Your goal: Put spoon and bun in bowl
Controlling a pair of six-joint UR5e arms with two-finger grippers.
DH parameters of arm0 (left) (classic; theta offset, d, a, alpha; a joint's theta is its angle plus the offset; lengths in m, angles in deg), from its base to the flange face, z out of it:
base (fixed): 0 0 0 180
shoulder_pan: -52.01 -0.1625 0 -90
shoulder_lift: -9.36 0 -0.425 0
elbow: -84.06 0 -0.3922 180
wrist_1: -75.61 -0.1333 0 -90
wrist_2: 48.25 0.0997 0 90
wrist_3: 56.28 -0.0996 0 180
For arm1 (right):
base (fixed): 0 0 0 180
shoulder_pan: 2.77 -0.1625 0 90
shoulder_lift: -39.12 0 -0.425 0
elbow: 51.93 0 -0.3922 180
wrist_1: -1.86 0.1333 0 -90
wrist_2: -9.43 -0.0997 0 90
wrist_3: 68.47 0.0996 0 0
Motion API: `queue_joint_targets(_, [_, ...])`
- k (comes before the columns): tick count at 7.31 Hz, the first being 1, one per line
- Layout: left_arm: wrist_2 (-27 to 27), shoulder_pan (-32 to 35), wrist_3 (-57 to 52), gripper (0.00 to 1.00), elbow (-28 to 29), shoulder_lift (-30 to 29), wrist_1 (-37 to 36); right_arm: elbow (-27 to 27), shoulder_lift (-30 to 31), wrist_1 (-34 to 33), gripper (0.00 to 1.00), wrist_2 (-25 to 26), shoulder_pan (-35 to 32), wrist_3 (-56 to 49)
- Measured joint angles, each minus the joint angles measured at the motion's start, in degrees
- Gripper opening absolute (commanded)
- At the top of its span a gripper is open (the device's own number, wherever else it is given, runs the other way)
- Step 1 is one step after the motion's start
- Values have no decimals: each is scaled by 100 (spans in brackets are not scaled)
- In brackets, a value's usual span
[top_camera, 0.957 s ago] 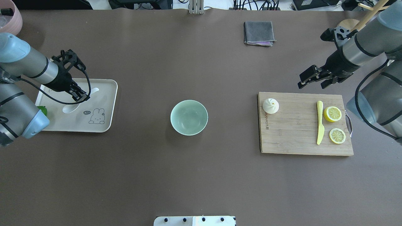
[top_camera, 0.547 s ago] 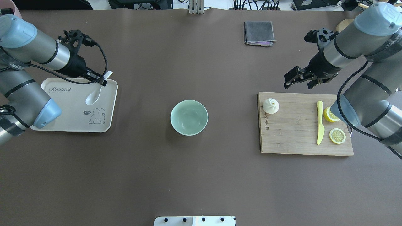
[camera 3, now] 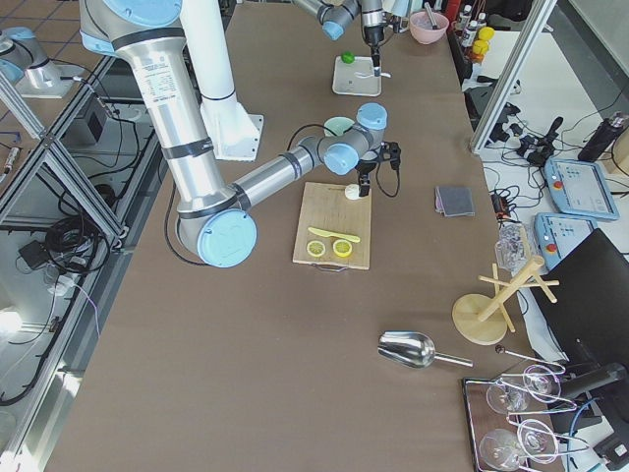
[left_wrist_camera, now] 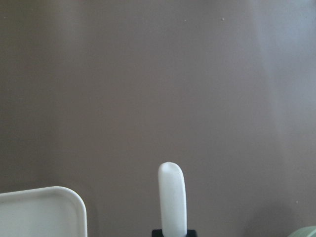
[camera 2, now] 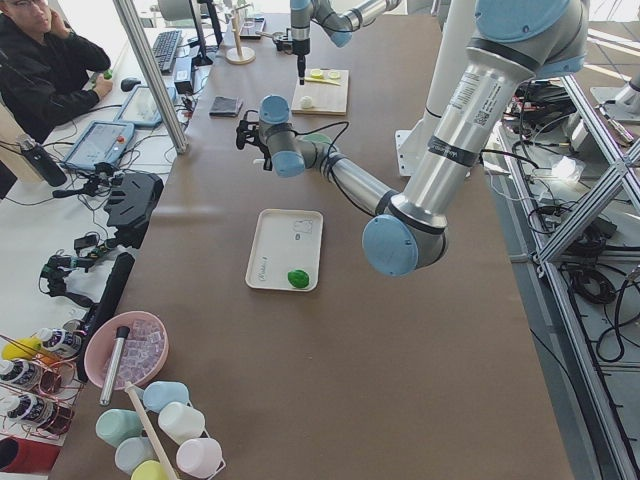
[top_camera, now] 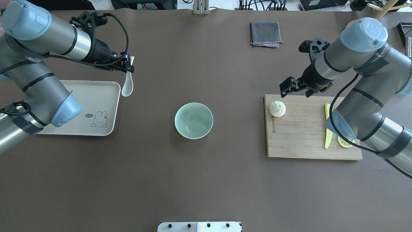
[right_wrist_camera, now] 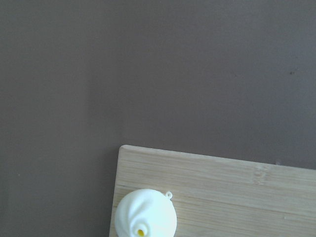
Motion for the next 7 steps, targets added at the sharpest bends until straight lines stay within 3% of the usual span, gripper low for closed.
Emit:
queue_joint_targets(1, [201,-168,255,0,-11,-128,6,18,-14,-1,100,207,214,151])
queue_joint_targets(3, [495,-430,516,0,-46,-278,3,122,-21,6,84,479,527,249])
queue_joint_targets(4, [595,-530,562,0,-55,-332,-4,211,-28,65,58,575,612,261])
queue_joint_targets(5, [684,-613,580,0,-54,-367,-10,341,-46,164,8,619,646,266])
queue_joint_targets(6, [736,-668,581,0,-48,-381,-12,450,-84,234,0,635,658,289])
queue_joint_targets(7, [787,-706,580,0,-44,-387,-13,501,-143,263,0,641,661,338])
